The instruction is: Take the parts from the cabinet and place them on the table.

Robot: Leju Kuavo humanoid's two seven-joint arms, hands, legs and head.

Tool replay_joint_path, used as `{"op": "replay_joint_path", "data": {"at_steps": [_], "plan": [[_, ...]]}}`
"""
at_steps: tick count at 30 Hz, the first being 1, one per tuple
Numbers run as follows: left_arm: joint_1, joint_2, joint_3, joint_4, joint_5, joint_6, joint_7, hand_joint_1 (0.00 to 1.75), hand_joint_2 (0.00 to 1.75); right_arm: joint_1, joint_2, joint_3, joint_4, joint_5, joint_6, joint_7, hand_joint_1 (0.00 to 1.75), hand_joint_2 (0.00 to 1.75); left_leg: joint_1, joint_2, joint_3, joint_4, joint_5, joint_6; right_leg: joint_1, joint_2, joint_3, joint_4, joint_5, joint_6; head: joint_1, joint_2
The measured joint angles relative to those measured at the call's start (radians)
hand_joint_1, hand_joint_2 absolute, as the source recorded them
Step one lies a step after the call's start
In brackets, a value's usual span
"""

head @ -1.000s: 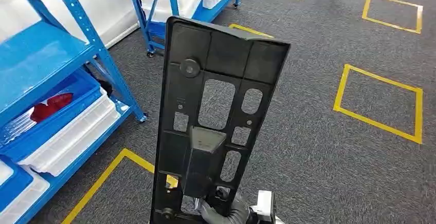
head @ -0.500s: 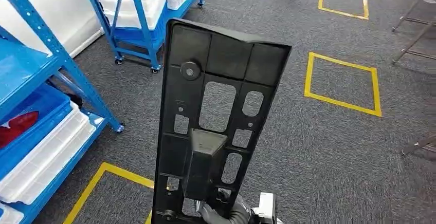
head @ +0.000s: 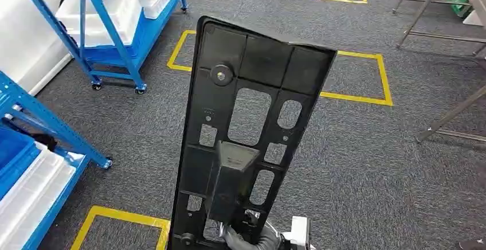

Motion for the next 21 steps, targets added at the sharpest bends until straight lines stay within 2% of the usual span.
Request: {"op": "replay_joint_path", "data": {"at_steps": [1,2,3,4,7,8,9,10,11,12,13,14,15,16,17,18,19,21], "plan": [[-0.003,0.0,0.0,0.0,0.0,0.0,0.002,0.0,1.75,0.0,0.0,-0.001,0.0,0.002,-0.002,0.001,1.69,1.75,0.001,-0.005,0.035,-0.084,0.051,0.001,-0.001,0.014,0.002,0.003,-0.002,0.003,0.0,0.0],[-0.006,0.0,0.0,0.0,0.0,0.0,0.003,0.0,1.75,0.002,0.001,-0.003,-0.001,0.002,-0.002,0.001,1.69,1.75,0.005,-0.029,0.078,-0.182,0.104,0.001,-0.002,0.026,0.004,0.008,-0.005,0.007,0.0,0.0],[-0.008,0.0,0.0,0.0,0.0,0.0,0.004,0.0,1.75,0.002,0.001,-0.003,-0.001,0.002,-0.002,0.002,1.69,1.75,0.01,-0.079,0.101,-0.235,0.109,0.003,-0.003,0.035,0.001,0.012,-0.008,0.013,0.0,0.0],[-0.01,0.0,-0.001,0.0,0.0,0.001,0.007,0.0,1.75,0.0,0.004,-0.007,-0.002,0.003,-0.002,0.004,1.69,1.75,0.012,-0.093,0.101,-0.254,0.104,0.008,0.001,0.045,-0.007,0.025,-0.009,0.018,0.0,0.0],[-0.029,0.0,-0.002,-0.002,0.002,0.006,0.011,0.0,1.75,0.003,0.009,-0.014,-0.004,0.003,0.0,0.005,1.69,1.75,0.001,-0.068,0.103,-0.246,0.107,0.025,-0.007,0.074,-0.016,0.014,0.002,0.041,0.0,0.0],[-0.031,-0.003,-0.003,-0.003,0.001,0.006,0.011,0.0,1.75,0.004,0.009,-0.018,-0.006,0.005,0.0,0.01,1.69,1.75,0.01,-0.053,0.106,-0.26,0.114,0.037,-0.007,0.082,-0.018,0.017,0.0,0.046,0.0,0.0],[-0.034,-0.003,-0.004,-0.003,0.001,0.008,0.011,0.0,1.75,0.007,0.011,-0.023,-0.007,0.006,-0.003,0.016,1.69,1.75,0.007,-0.041,0.109,-0.265,0.118,0.042,-0.003,0.025,-0.028,0.039,-0.017,0.047,0.0,0.0],[-0.035,-0.005,-0.007,-0.003,0.001,0.009,0.011,0.0,1.75,0.006,0.011,-0.027,-0.008,0.009,-0.009,0.021,1.69,1.75,0.005,-0.029,0.108,-0.266,0.118,0.05,-0.001,-0.015,-0.053,0.09,-0.049,0.05,0.0,0.0],[-0.033,-0.005,-0.01,-0.003,0.0,0.009,0.013,0.0,1.75,0.006,0.014,-0.031,-0.008,0.016,-0.019,0.025,1.69,1.75,0.002,-0.014,0.107,-0.266,0.118,0.051,-0.002,-0.04,-0.097,0.178,-0.094,0.055,0.0,0.0],[-0.03,-0.004,-0.012,-0.003,0.0,0.008,0.018,0.0,1.75,0.009,0.014,-0.035,-0.008,0.021,-0.022,0.026,1.69,1.75,-0.001,0.0,0.107,-0.266,0.117,0.053,-0.004,-0.049,-0.137,0.259,-0.126,0.058,0.0,0.0],[-0.027,-0.001,-0.013,-0.003,0.0,0.008,0.026,0.0,1.75,0.015,0.014,-0.04,-0.008,0.023,-0.021,0.025,1.69,1.75,-0.004,0.016,0.106,-0.265,0.115,0.054,-0.006,-0.053,-0.17,0.325,-0.144,0.059,0.0,0.0],[-0.025,0.0,-0.014,-0.003,0.001,0.008,0.031,0.0,1.75,0.02,0.014,-0.043,-0.008,0.024,-0.021,0.025,1.69,1.75,-0.005,0.029,0.107,-0.265,0.114,0.054,-0.007,-0.055,-0.175,0.334,-0.135,0.059,0.0,0.0],[-0.024,0.002,-0.015,-0.003,0.001,0.009,0.036,0.0,1.75,0.025,0.014,-0.048,-0.008,0.026,-0.022,0.025,1.69,1.75,-0.006,0.042,0.108,-0.265,0.112,0.053,-0.007,-0.056,-0.152,0.289,-0.103,0.057,0.0,0.0],[-0.024,0.003,-0.016,-0.003,0.001,0.009,0.038,0.0,1.75,0.029,0.014,-0.052,-0.009,0.03,-0.025,0.026,1.69,1.75,-0.007,0.05,0.11,-0.265,0.111,0.052,-0.007,-0.061,-0.112,0.215,-0.066,0.053,0.0,0.0],[-0.024,0.003,-0.016,-0.003,0.002,0.012,0.04,0.0,1.75,0.032,0.014,-0.058,-0.011,0.032,-0.031,0.029,1.69,1.75,-0.008,0.06,0.113,-0.265,0.108,0.051,-0.004,-0.076,-0.055,0.111,-0.023,0.046,0.0,0.0],[-0.024,0.004,-0.016,-0.003,0.002,0.015,0.04,0.0,1.75,0.033,0.015,-0.062,-0.013,0.032,-0.033,0.033,1.69,1.75,-0.009,0.068,0.118,-0.265,0.106,0.047,0.004,-0.123,-0.003,0.019,-0.008,0.036,0.0,0.0],[-0.024,0.004,-0.016,-0.003,0.002,0.016,0.04,0.0,1.75,0.034,0.016,-0.066,-0.014,0.033,-0.032,0.035,1.69,1.75,-0.017,0.074,0.119,-0.264,0.101,0.041,0.012,-0.144,0.0,0.012,-0.018,0.028,0.0,0.0],[-0.024,0.005,-0.017,-0.003,0.0,0.017,0.041,0.0,1.75,0.039,0.02,-0.073,-0.018,0.033,-0.031,0.037,1.69,1.75,-0.012,0.09,0.121,-0.265,0.099,0.032,0.017,-0.119,-0.006,0.011,-0.015,0.021,0.0,0.0]]}}
